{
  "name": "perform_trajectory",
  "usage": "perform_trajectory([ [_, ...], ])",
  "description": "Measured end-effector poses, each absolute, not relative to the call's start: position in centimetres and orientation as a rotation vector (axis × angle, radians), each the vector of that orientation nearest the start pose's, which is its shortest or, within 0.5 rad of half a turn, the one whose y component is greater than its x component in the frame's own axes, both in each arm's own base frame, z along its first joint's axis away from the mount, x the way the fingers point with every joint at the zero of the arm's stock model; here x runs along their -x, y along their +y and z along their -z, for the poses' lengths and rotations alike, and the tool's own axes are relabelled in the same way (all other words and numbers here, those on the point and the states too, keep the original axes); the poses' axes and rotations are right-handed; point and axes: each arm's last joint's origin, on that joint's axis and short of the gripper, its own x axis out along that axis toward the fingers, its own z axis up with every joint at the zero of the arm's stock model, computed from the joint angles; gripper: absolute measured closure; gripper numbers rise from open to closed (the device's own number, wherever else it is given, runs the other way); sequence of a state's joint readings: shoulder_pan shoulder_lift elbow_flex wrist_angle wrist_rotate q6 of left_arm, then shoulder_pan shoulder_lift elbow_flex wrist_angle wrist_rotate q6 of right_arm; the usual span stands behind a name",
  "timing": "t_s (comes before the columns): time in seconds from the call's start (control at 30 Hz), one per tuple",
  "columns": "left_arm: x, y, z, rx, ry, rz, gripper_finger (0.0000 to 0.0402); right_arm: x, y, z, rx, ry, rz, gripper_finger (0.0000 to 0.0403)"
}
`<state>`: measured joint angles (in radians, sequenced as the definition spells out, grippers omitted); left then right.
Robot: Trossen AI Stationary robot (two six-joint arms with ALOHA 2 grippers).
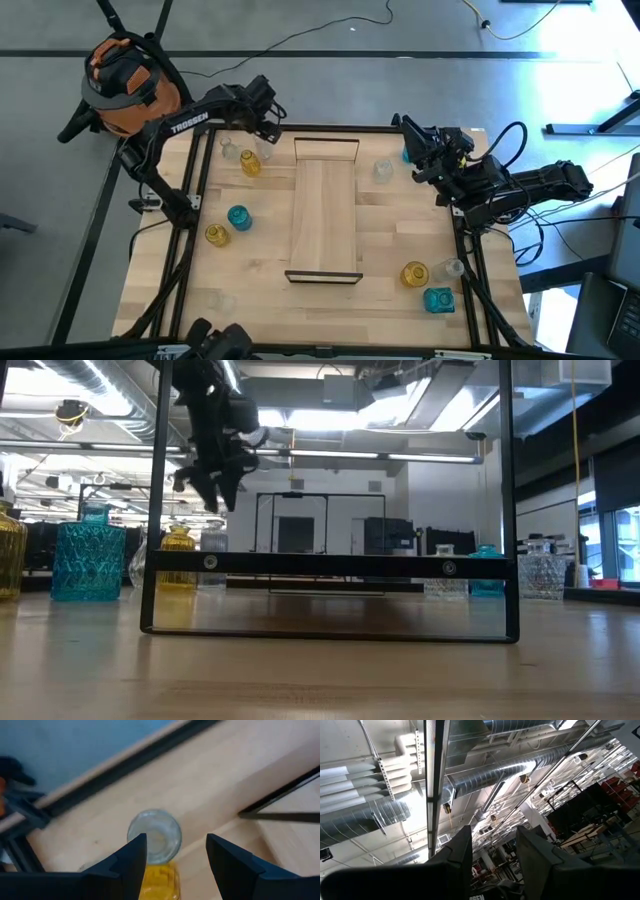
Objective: Sort vases onto shelf
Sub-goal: Put the transparent vase on the shelf
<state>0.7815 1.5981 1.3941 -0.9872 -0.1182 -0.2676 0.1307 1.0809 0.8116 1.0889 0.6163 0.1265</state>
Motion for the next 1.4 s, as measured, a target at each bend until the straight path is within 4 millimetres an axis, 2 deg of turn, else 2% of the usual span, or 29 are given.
perform_trajectory([
  [0.1, -22.1, 22.7, -29.6, 0.561, 1.048, -0.976, 0.0205, -21.1, 1.1, -39.6, -0.42, -0.801, 0.41, 0.0288],
  [0.2, -21.7, 23.1, -29.5, 0.578, 1.055, -0.971, 0.0205, -21.1, 1.1, -39.6, -0.42, -0.801, 0.41, 0.0288],
  [0.47, -20.6, 24.4, -28.5, 0.64, 1.11, -0.994, 0.0205, -21.1, 1.1, -39.6, -0.419, -0.797, 0.411, 0.0288],
  [0.7, -20.7, 25.3, -27.0, 0.723, 1.136, -0.907, 0.0205, -21.2, 1.1, -39.5, -0.414, -0.785, 0.412, 0.0288],
  [0.93, -20.9, 25.5, -26.8, 0.712, 1.138, -0.946, 0.0205, -21.2, 1.1, -39.5, -0.44, -0.791, 0.393, 0.0288],
  [1.4, -20.9, 25.1, -27.1, 0.768, 1.117, -0.91, 0.0205, -21.4, 1.1, -39.2, -0.453, -0.763, 0.388, 0.0288],
])
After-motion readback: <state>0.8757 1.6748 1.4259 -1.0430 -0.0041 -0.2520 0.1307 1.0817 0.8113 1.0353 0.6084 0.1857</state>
